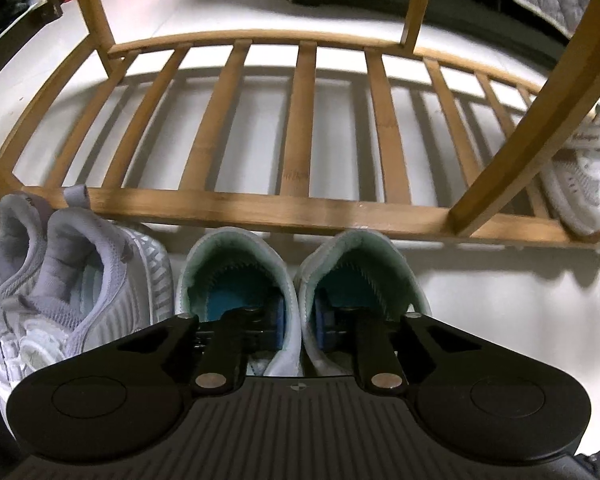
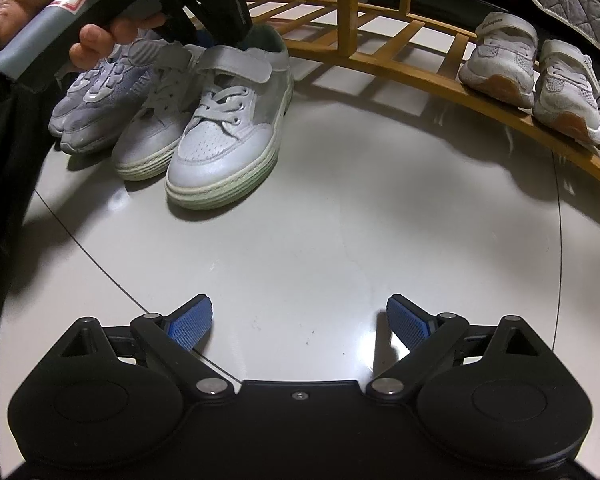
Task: Organize scattered shoes
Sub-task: 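Lift the teal-lined sneaker pair up onto the upper shelf slats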
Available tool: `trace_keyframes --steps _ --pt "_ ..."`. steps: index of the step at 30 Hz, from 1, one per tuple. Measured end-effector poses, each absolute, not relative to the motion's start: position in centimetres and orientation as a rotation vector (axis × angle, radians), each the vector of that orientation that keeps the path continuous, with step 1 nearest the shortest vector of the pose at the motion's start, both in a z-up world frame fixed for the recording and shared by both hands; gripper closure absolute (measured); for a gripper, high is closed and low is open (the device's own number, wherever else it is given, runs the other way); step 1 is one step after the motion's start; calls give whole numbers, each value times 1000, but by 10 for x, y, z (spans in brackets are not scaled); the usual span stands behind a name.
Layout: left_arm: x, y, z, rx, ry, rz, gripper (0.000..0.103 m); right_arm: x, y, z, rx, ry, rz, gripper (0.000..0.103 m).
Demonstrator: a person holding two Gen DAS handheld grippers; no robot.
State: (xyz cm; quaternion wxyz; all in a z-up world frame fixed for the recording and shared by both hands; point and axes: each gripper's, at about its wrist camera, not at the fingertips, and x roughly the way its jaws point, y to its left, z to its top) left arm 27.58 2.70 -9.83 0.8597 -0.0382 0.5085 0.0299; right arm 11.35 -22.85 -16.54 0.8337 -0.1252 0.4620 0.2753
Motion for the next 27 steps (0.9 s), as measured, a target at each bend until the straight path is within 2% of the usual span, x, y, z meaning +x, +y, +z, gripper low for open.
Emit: trace_keyframes --steps 12,27 --pt "253 30 -64 -120 881 78 91 114 -229 -166 -265 980 578 7" --pt "284 17 -28 -71 747 76 91 115 -230 -165 -265 979 574 7"
